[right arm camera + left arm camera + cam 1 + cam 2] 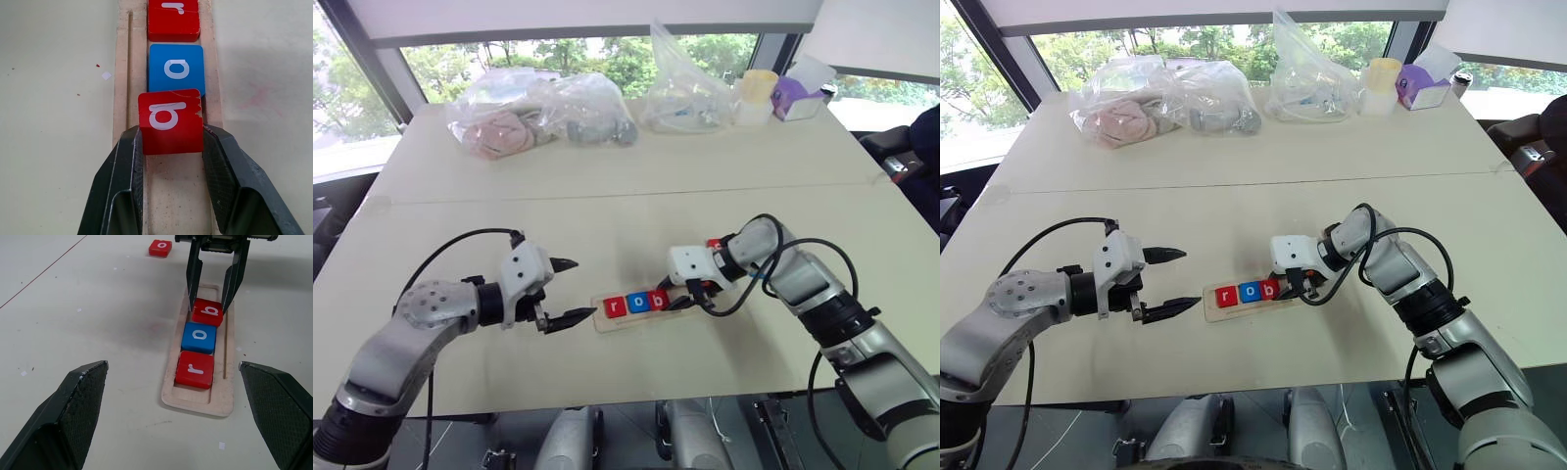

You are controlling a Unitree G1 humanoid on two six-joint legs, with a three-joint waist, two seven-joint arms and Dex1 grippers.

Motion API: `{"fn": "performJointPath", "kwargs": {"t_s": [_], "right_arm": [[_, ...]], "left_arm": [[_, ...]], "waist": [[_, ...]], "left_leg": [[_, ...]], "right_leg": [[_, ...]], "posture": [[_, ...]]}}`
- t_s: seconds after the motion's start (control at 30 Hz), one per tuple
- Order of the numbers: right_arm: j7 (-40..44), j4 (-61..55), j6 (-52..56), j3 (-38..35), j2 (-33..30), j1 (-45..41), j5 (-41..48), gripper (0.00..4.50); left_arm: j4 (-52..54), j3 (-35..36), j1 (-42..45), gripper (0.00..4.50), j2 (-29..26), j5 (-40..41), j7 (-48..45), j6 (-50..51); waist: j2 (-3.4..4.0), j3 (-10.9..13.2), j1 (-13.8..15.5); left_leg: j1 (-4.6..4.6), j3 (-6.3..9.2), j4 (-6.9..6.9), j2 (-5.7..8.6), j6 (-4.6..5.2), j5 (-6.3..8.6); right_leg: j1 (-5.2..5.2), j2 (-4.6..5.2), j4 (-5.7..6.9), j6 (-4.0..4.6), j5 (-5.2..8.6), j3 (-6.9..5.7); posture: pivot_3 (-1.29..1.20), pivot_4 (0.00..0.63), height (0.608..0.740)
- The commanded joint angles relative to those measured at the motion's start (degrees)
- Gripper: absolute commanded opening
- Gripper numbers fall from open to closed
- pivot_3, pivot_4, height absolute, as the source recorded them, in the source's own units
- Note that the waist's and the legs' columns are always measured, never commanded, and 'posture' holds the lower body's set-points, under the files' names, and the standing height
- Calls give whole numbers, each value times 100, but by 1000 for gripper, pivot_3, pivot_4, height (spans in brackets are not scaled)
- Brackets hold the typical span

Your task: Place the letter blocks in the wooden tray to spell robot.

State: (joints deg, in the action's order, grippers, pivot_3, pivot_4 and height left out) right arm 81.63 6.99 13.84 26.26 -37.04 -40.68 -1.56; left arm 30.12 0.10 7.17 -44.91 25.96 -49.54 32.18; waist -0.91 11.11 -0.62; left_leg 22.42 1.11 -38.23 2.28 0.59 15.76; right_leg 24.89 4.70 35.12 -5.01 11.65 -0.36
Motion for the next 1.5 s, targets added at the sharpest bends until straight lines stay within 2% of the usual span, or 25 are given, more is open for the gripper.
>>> {"fn": "performJointPath", "kwargs": {"t_s": [0.03, 0.4, 0.83, 1.5], "right_arm": [[22, -10, -36, 1, 75, -172, -19, 1113], [58, -12, -34, 45, 262, -243, -70, 1113], [114, -292, 102, -149, -101, -188, 17, 1113], [80, -257, 159, 4, 108, -202, -10, 1113]], "left_arm": [[238, 107, 14, 4500, 1, 63, 43, -27], [294, 126, -64, 4500, -5, 90, 149, -6], [142, 6, 95, 4500, 37, 42, 95, -85], [150, 31, 93, 4500, 29, 28, 137, -74]], "waist": [[0, 0, 0], [0, 0, -2], [0, 0, 1], [0, 0, -3]], "left_leg": [[0, 0, 0, 0, 0, 0], [0, 0, 0, 0, 0, 0], [0, 0, 0, 0, 0, 0], [0, 0, 0, 0, -1, 0]], "right_leg": [[0, 0, 0, 0, 0, 0], [0, 0, 0, -1, -1, 0], [0, 0, 0, 2, 1, 0], [1, 0, 1, -1, -1, 0]], "posture": [[0, 150, 725], [0, 150, 725], [0, 150, 725], [0, 150, 725]]}}
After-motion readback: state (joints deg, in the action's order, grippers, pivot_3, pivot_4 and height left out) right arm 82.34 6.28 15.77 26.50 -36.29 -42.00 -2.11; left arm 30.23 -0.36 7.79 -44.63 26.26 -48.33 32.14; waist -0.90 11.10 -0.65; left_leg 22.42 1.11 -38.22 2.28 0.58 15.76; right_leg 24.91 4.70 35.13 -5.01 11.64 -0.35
